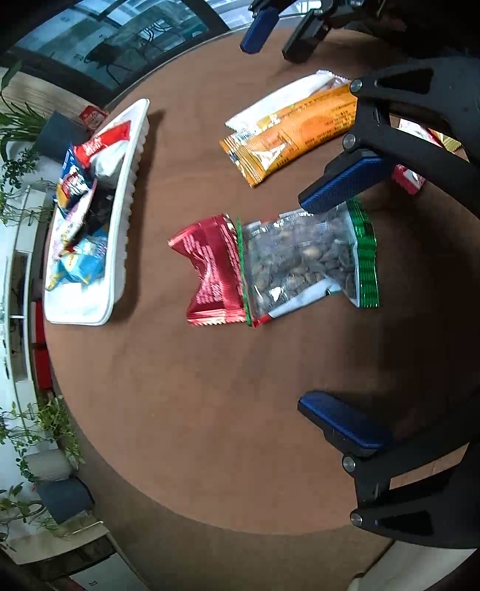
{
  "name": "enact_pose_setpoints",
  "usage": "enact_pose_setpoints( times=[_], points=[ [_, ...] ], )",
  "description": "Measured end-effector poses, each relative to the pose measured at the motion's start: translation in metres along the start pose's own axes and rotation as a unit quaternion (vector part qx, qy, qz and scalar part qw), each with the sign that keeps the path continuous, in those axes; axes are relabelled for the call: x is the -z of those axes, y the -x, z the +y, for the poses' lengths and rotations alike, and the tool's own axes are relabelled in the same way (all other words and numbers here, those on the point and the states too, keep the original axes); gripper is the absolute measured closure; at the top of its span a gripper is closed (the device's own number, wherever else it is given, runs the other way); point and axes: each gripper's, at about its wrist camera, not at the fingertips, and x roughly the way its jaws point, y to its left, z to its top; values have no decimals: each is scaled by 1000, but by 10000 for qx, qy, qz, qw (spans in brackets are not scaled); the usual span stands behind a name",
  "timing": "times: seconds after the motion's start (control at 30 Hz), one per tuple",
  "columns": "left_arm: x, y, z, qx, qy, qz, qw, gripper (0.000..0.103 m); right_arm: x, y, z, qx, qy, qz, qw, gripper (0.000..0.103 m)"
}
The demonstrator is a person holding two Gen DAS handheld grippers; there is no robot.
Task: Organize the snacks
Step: 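Grasp the seed bag with left tool while right tool grasps orange bar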
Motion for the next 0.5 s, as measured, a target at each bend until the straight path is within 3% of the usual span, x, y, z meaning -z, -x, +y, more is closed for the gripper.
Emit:
enact_pose_setpoints(
  times=[0.3,0.4,0.5],
  points=[
    [-3,-14,-15,-152,-246,-45,9996,7,2,-5,3,35,45,96,9999,36],
    [-3,-12,-8,-146,-269,-126,9995,17,2,-6,4,25,47,109,9999,36],
    [-7,-10,-2,-187,-230,-164,9994,40,3,-7,6,0,111,118,9999,36]
  ],
)
